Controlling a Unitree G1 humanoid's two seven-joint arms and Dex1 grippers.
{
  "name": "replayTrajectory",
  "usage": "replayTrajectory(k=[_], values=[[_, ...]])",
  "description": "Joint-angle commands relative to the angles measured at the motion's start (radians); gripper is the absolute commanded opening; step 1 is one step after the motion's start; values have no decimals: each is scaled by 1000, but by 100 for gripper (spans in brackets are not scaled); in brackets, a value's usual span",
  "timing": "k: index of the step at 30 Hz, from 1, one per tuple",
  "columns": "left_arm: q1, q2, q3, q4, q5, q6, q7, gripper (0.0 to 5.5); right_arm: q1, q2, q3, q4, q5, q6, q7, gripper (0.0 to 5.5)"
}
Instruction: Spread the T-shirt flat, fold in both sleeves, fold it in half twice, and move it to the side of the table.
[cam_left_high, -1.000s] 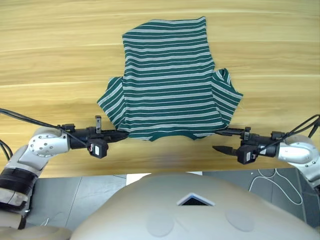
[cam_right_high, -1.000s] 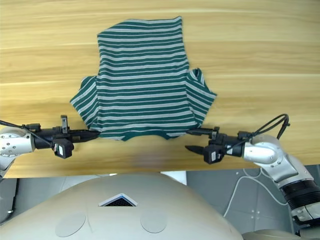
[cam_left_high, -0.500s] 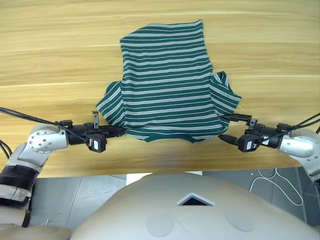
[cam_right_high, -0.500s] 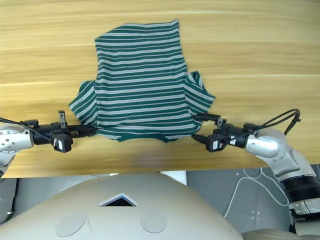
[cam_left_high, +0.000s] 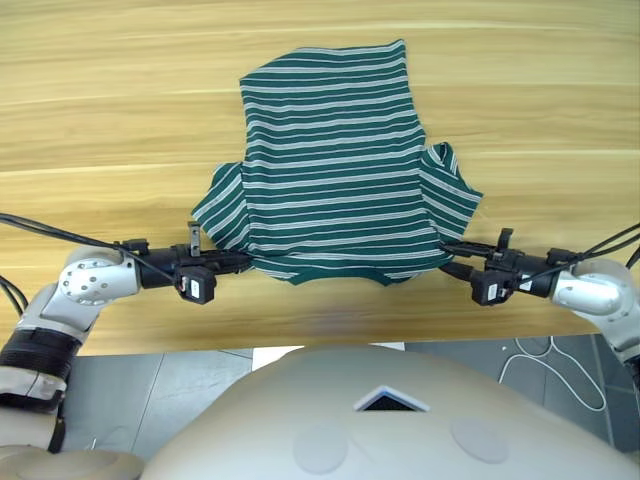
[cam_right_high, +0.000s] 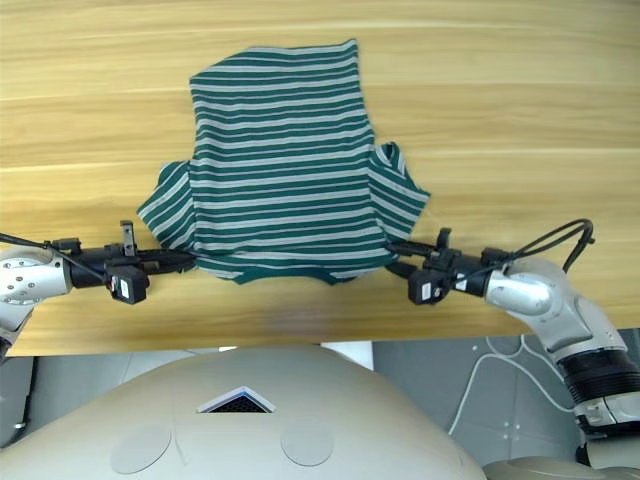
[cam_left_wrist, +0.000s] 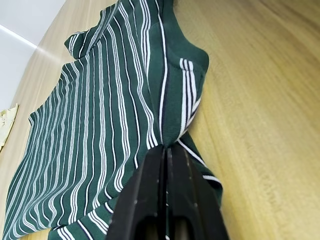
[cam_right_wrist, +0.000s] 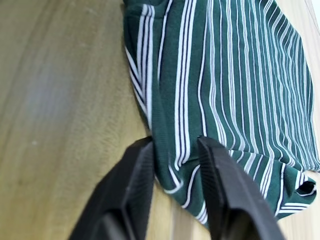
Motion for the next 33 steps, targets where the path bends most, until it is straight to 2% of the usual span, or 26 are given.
replayTrajectory(k=[1, 5, 9, 11, 13, 15, 17, 19, 21, 23, 25, 28, 31, 33], values=[[-6, 0, 13, -9, -3, 6, 3, 0, 4, 12, 26, 42, -56, 16, 11, 74], [-4, -1, 11, -12, -13, 0, 2, 0, -15, 26, 33, 72, -73, 16, -4, 1], [-1, 2, 23, -40, -61, -12, 6, 0, -16, 28, 23, 70, -68, 1, -22, 1], [-33, -6, 78, -105, -163, -13, 41, 0, -20, 21, -54, 2, 48, -31, -54, 1], [-74, 0, 153, -190, -287, 6, 73, 0, 2, -24, -160, -125, 268, -57, -59, 1], [-32, 67, 236, -350, -490, 7, 67, 0, 118, -106, -298, -294, 529, -135, -28, 1], [147, 164, 356, -564, -729, -59, -12, 0, 360, -176, -463, -465, 773, -351, 47, 1], [342, 192, 478, -758, -937, -129, -151, 0, 624, -248, -575, -552, 892, -646, 54, 1], [476, 156, 581, -869, -1111, -120, -337, 0, 779, -291, -614, -559, 912, -807, 71, 1], [503, 148, 575, -764, -1035, -127, -404, 0, 775, -332, -569, -486, 895, -794, 88, 1], [410, 107, 520, -589, -817, -68, -394, 0, 646, -320, -504, -394, 803, -648, 114, 1], [118, 9, 407, -299, -387, 71, -316, 0, 260, -257, -367, -228, 553, -265, 105, 1], [-265, -44, 270, 42, 49, 169, -214, 0, -361, -129, -166, 109, 201, 68, 163, 1], [-564, -69, 186, 257, 157, 222, -222, 0, -782, -33, -55, 403, -51, 178, 135, 1]])
